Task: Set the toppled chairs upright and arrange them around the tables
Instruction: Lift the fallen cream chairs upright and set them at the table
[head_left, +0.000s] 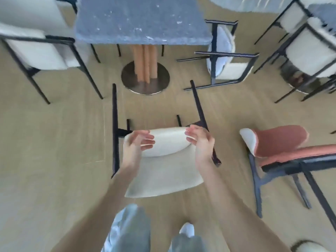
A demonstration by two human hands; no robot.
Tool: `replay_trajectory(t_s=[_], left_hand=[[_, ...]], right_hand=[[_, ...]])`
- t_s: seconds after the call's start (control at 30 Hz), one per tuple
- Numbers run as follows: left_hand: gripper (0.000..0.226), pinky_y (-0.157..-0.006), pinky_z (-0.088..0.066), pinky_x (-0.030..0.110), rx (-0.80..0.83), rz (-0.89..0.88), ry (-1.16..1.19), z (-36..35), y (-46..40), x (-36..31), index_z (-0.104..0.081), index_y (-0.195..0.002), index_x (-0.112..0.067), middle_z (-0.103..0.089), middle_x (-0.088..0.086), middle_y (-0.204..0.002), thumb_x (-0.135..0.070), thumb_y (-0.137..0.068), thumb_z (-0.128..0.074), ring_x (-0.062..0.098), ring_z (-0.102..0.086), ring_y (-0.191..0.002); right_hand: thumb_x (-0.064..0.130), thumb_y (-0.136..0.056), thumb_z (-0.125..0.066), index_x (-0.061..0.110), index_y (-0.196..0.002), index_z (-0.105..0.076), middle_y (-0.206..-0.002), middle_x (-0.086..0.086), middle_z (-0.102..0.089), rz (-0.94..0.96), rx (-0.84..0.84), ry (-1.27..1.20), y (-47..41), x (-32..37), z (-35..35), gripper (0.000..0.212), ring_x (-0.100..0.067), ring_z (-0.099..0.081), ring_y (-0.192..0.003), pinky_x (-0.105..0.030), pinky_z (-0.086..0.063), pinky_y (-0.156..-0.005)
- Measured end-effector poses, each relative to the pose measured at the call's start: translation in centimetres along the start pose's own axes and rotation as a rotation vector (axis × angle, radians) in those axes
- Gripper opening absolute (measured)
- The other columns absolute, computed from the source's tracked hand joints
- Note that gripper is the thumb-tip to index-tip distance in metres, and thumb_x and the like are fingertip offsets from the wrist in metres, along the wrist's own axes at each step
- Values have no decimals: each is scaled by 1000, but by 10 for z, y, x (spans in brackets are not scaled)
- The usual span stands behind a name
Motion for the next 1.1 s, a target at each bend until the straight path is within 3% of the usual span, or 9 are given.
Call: replay_trajectory(t_s=[0.13,0.33,0.43,0.6,0.7,0.8,0.9,1.0,1.1], left_hand=[[16,-82,-56,37,-183,235,57,13,8,108,-66,-103,-9,-73,13,-100,-12,-94,-52,32,-68,-95],[30,-81,-58,39,-294,445,63,33,-19,248,-63,-117,-2,-70,15,-113,-21,-101,-45,33,-67,-104],[26,-78,-57,39,-329,544,89,54,-35,310,-63,-114,-5,-70,14,-114,-22,-99,-50,30,-68,-100],[31,-78,-58,41,-364,620,46,81,-68,410,-64,-120,-7,-71,12,-108,-27,-98,-56,27,-69,-93],[29,-79,-59,46,-369,712,80,88,-92,477,-64,-107,-6,-71,11,-101,-32,-93,-65,27,-69,-90],[29,-81,-58,49,-389,829,85,92,-108,550,-59,-97,-7,-65,11,-95,-34,-91,-70,26,-67,-85],[33,-85,-55,51,-353,918,80,95,-118,618,-55,-105,-12,-54,9,-89,-38,-91,-69,22,-58,-73],[43,-74,-53,51,-387,1013,147,102,-127,671,-51,-114,-13,-50,13,-86,-42,-88,-72,24,-54,-66],[62,-81,-55,52,-418,1071,203,109,-136,716,-52,-125,-6,-53,17,-92,-46,-83,-76,28,-56,-68]], right_hand=[[11,-95,-59,5,-98,-71,-94,-12,-74,-180,91,82,-28,-84,10,13,-24,-70,-85,-28,-55,-71],[16,-94,-61,11,-90,-66,-94,-11,-70,-396,118,241,-61,-233,48,8,-23,-67,-83,-40,-57,-81],[18,-94,-62,8,-98,-66,-95,-10,-69,-507,93,326,-75,-302,69,11,-23,-66,-84,-42,-58,-86],[20,-90,-67,11,-82,-65,-90,-9,-62,-661,106,465,-95,-400,90,13,-22,-63,-81,-42,-61,-83],[23,-89,-71,5,-93,-63,-98,-11,-59,-757,99,479,-114,-468,94,20,-26,-65,-88,-41,-62,-79],[23,-89,-72,2,-119,-58,-104,-15,-51,-868,87,454,-126,-547,100,39,-30,-60,-88,-46,-60,-85],[24,-92,-70,5,-126,-50,-121,-22,-50,-971,56,396,-135,-613,107,44,-33,-58,-98,-51,-54,-97],[29,-93,-68,7,-135,-43,-132,-22,-45,-1068,-26,279,-149,-663,120,54,-37,-55,-124,-47,-52,-93],[35,-90,-71,9,-140,-45,-129,-18,-51,-1080,-48,228,-167,-701,129,62,-33,-61,-99,-43,-53,-83]])
Point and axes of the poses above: each hand's wrist, its own y-axis away from the middle knuckle, its own z-axis out of the back of the hand, x = y × z, the point moved 5 cm from there along -y, towards the middle knuckle
